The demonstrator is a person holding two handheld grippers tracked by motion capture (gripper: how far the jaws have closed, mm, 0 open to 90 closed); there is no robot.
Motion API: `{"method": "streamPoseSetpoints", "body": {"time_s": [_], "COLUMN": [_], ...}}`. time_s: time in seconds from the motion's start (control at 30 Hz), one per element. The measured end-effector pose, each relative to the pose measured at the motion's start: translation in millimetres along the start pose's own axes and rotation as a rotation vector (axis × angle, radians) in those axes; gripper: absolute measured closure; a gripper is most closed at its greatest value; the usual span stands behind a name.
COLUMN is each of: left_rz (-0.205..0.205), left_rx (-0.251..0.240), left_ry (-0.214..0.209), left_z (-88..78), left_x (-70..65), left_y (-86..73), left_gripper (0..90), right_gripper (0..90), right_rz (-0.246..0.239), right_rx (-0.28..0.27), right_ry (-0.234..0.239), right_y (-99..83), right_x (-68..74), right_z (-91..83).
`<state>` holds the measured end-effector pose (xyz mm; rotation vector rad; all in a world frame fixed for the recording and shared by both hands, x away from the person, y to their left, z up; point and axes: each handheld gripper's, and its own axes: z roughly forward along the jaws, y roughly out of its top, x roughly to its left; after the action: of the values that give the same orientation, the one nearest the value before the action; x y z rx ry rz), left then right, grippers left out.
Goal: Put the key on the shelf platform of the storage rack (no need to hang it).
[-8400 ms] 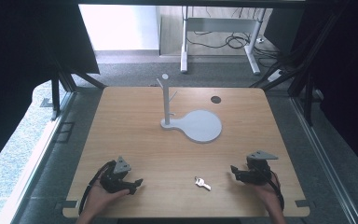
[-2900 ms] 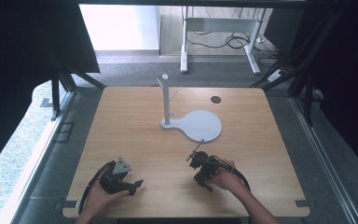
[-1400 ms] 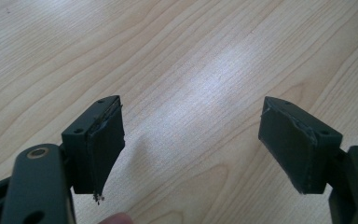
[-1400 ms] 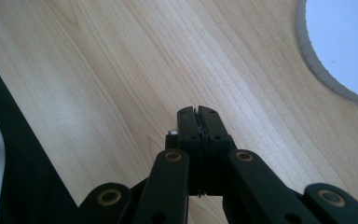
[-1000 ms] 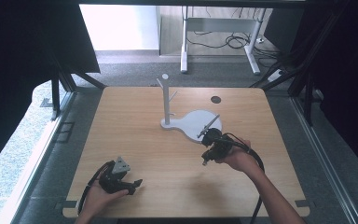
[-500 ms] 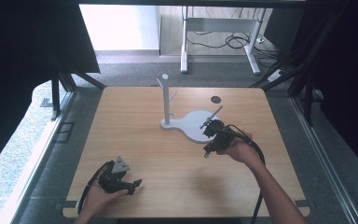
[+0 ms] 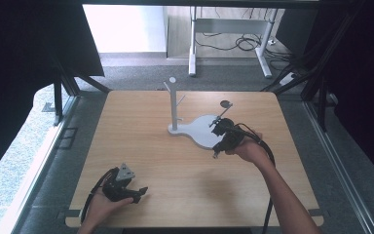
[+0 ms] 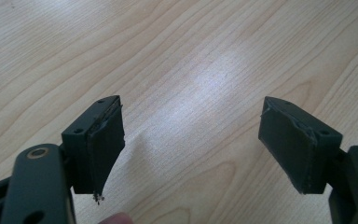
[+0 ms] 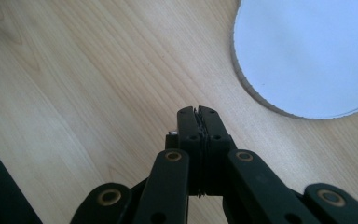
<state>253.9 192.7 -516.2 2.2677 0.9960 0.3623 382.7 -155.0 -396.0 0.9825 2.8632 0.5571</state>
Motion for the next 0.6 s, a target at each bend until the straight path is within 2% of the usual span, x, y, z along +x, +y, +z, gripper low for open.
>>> {"method": "streamPoseSetpoints", "body": {"time_s": [0.1,0.23,0.6], "left_rz": [-0.002,-0.004,-0.004], "left_rx": [-0.001,-0.002,-0.003], "left_ry": [0.002,0.001,-0.001], "left_z": [0.0,-0.4,-0.4], "left_x": [0.2,0.6,0.7], "left_y": [-0.1,-0.2,-0.2], "left_gripper": [22.5,22.6,22.5], "right_gripper": [89.8,89.9,89.9], "right_rz": [0.01,0.025,0.043], "right_rx": [-0.004,-0.015,-0.019], "right_ry": [-0.002,0.018,0.005], "right_y": [2.8,5.5,16.3], "right_x": [-3.2,-7.4,-15.5], "right_z": [-0.8,-1.5,3.2]}}
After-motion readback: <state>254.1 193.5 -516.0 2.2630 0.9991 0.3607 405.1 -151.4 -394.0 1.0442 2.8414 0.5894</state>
